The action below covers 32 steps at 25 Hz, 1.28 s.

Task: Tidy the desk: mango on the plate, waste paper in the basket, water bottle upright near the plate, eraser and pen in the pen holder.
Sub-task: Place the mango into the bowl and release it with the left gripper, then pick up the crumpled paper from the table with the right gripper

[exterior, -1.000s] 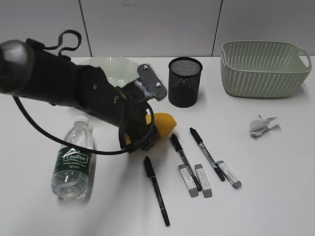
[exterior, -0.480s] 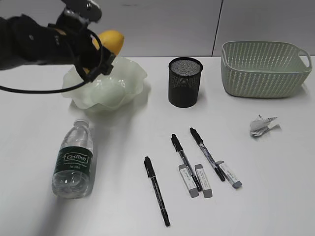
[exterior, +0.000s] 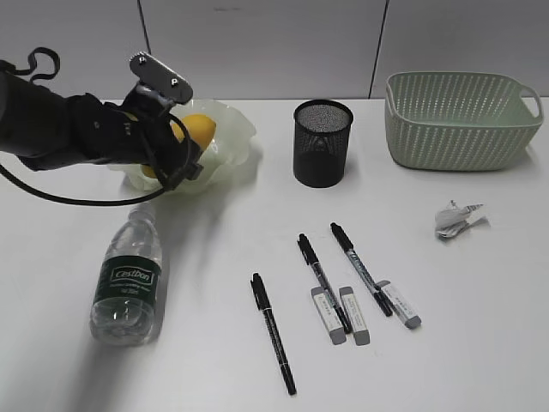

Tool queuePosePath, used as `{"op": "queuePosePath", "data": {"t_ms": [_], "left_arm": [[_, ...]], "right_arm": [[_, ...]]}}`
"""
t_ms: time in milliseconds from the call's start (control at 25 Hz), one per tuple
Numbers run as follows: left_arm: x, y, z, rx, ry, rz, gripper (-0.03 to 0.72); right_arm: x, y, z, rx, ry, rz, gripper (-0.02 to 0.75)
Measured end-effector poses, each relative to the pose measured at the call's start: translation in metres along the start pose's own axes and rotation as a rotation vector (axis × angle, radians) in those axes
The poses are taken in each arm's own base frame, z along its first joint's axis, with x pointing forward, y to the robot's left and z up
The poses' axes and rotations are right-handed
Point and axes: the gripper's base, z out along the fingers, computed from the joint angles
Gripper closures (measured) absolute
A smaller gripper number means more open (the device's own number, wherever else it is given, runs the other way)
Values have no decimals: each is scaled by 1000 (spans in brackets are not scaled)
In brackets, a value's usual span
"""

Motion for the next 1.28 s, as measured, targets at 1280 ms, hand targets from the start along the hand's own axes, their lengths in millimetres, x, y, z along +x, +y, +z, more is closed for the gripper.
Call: {"op": "queuePosePath", "data": {"t_ms": [1280], "left_arm": [[89,6,-423,7,-28,-433,214]], "right_arm": [[0,1,0,-9,1,5,238]]}}
